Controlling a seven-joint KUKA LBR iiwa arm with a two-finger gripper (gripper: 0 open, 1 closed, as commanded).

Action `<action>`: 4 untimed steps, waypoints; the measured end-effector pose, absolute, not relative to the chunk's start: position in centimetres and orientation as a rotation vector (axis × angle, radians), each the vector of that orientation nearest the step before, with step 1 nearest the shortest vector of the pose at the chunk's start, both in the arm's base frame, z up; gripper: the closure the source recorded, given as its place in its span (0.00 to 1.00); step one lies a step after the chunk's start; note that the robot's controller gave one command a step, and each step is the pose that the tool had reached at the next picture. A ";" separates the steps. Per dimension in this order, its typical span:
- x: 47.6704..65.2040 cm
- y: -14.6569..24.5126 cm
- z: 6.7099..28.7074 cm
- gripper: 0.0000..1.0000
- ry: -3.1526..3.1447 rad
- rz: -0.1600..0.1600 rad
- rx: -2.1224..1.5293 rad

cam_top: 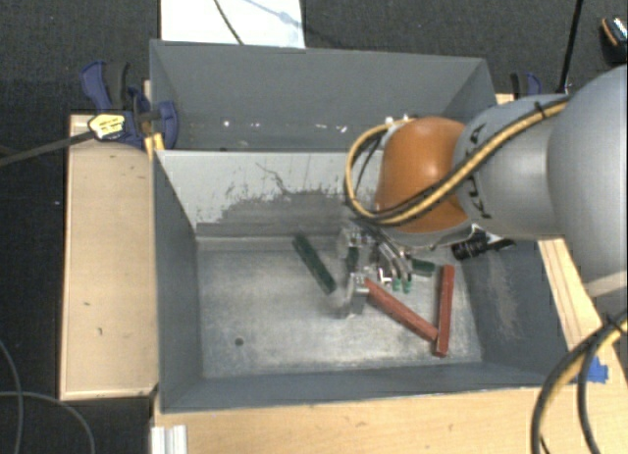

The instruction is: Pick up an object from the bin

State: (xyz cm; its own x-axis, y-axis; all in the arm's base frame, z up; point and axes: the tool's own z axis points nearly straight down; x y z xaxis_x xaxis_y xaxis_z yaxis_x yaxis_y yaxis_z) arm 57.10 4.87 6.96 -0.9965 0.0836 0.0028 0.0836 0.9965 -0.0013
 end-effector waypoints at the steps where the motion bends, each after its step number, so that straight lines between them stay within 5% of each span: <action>1: 57.1 5.1 7.1 1.00 -3.136 -0.001 -0.135; 2: 57.1 5.1 7.1 0.00 -3.136 -0.001 -0.141; 3: 57.1 5.1 7.1 1.00 -3.135 -0.001 -0.146; 4: 55.5 5.7 29.5 1.00 -3.151 -0.004 -0.138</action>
Offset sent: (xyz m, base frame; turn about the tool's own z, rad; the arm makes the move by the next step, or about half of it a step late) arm 0.0000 0.0000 0.0000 0.0000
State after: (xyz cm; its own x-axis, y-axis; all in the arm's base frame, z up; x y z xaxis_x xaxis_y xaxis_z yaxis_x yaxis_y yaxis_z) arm 55.48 5.67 29.54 -0.9961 0.0875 -0.0119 0.0875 0.9962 0.0032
